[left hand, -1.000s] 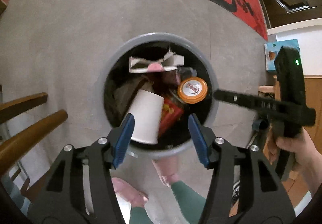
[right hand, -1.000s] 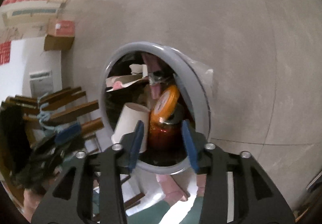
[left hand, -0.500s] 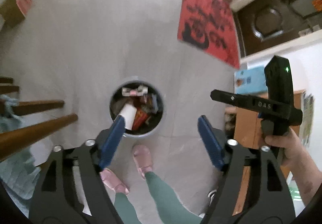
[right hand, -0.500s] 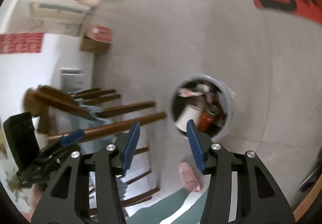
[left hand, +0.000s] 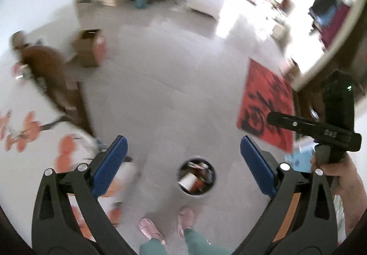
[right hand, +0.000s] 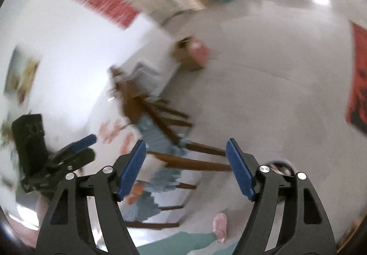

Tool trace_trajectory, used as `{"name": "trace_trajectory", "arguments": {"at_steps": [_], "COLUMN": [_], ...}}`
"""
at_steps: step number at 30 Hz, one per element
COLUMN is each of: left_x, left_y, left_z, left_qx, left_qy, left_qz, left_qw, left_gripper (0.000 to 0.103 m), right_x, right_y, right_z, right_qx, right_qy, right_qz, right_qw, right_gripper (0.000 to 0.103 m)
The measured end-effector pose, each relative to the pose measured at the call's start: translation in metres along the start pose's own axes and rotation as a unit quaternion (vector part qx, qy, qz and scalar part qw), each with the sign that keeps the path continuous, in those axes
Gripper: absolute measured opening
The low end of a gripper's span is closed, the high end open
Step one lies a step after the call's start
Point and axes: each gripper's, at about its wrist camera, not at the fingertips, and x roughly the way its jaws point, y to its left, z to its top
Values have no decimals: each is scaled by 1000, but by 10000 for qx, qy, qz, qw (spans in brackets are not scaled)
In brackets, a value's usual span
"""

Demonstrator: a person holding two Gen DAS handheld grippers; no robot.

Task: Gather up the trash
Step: 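Move both tools back to the table toward the second red can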

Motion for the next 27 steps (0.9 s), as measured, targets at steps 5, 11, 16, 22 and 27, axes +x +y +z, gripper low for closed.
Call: {"name": "trace_trajectory", "arguments": {"at_steps": [5,11,16,22,27], "left_x": [-47,-83,-100,-79,-55], "left_y": [113,272,371,459,517], "left_z": [-8,-36,-42,-20,0], "left_qx": [-992,-2155,-2638,-3110,-3331], "left_qy": [-404,-540,-598,-628,-649], "left_qz": [582,1146,1532,1633,1689], "left_qw": [9925,9682,9505,9342,9254], "left_gripper": [96,96,96,96,96], "right_x": [80,227,328,435,517], "right_y": [111,264,344,396,405], "right_z": [43,73,93,130,157], "right_qx": [-1072,-2205,-2805,-3668,-4258], "right_qy": [447,1071,1277,1448,1512], "right_qz": [578,1138,843,72,-392], "right_qw": [9915,9628,9476,9189,8912], "right_gripper": [77,79,79,82,85]}}
